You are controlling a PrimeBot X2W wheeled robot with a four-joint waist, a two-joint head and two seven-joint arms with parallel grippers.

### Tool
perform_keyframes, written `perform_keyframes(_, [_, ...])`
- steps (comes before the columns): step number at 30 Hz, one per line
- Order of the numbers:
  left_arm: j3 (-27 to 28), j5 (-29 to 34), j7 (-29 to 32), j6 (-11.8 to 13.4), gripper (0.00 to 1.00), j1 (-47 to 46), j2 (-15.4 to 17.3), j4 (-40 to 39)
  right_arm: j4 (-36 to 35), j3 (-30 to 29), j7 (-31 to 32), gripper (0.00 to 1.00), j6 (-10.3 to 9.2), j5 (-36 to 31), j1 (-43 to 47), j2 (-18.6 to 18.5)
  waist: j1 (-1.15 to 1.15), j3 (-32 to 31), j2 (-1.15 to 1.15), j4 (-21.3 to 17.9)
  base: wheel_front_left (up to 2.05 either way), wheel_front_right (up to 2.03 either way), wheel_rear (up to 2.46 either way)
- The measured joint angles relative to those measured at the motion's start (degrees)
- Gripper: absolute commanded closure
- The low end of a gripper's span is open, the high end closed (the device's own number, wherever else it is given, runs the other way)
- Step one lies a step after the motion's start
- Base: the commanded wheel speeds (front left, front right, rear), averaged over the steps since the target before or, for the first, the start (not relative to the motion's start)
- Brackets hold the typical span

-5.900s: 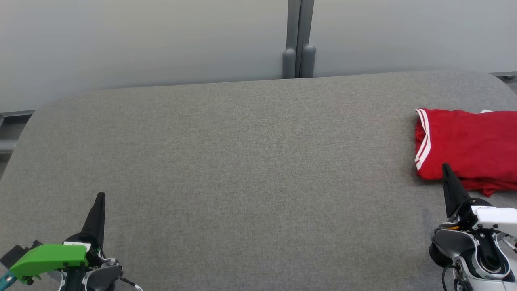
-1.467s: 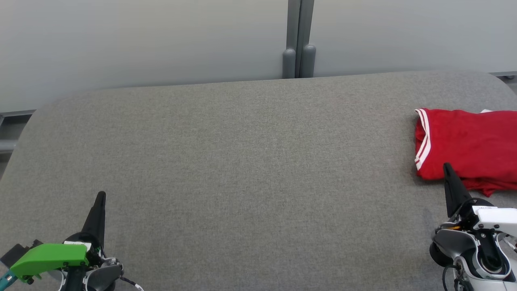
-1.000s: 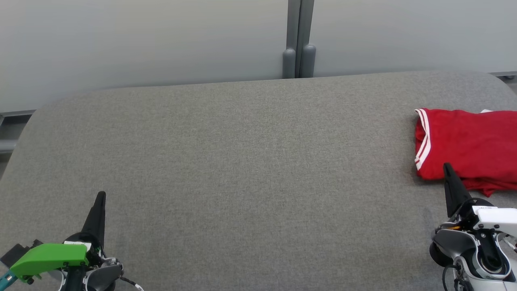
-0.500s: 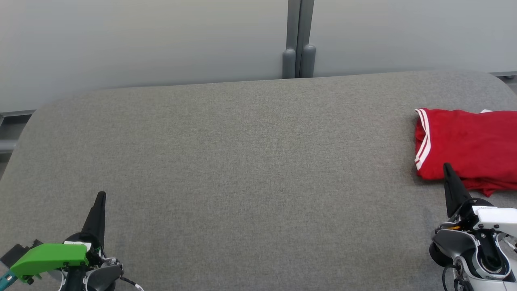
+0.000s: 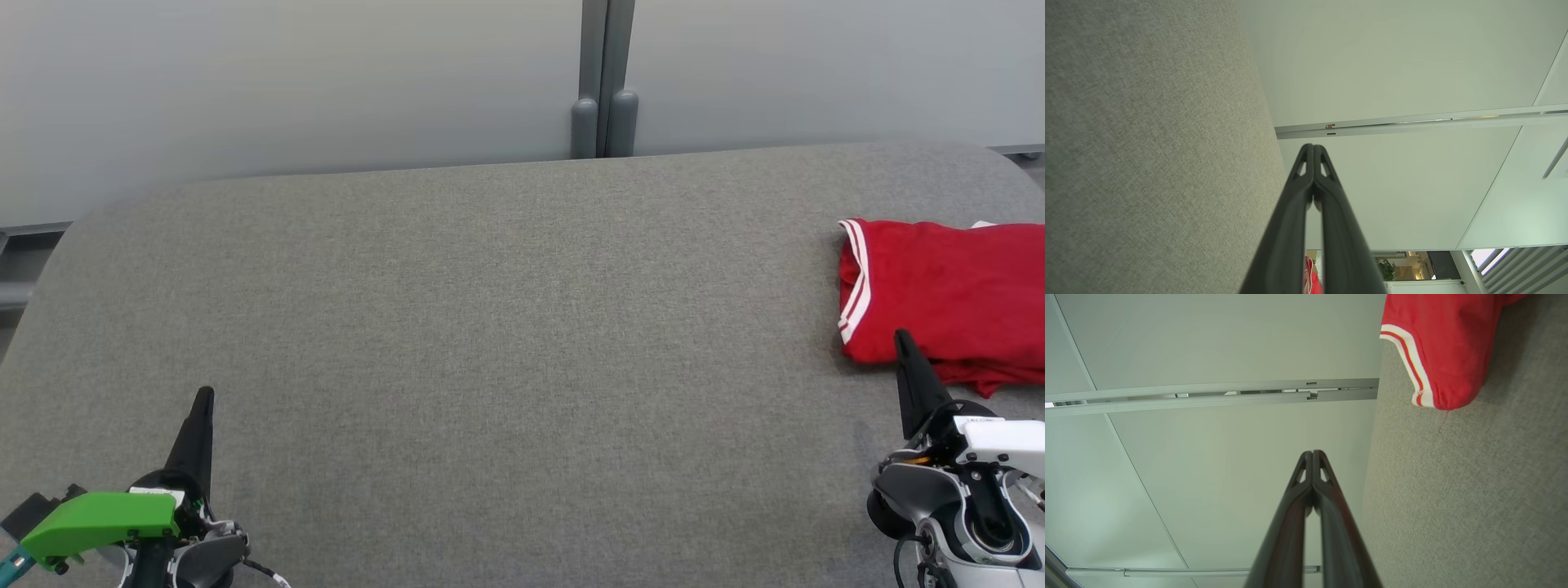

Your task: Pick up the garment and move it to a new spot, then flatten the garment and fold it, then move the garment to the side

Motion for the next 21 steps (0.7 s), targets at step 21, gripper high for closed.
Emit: perform_keyframes(21, [0.0,0.0,0.0,0.0,1.0,0.0,0.0,0.0,0.0,0.0,0.0,1.0,0.0,0.0,0.0,0.0,0.0,0.0,0.0,0.0,0.0,0.0,0.0])
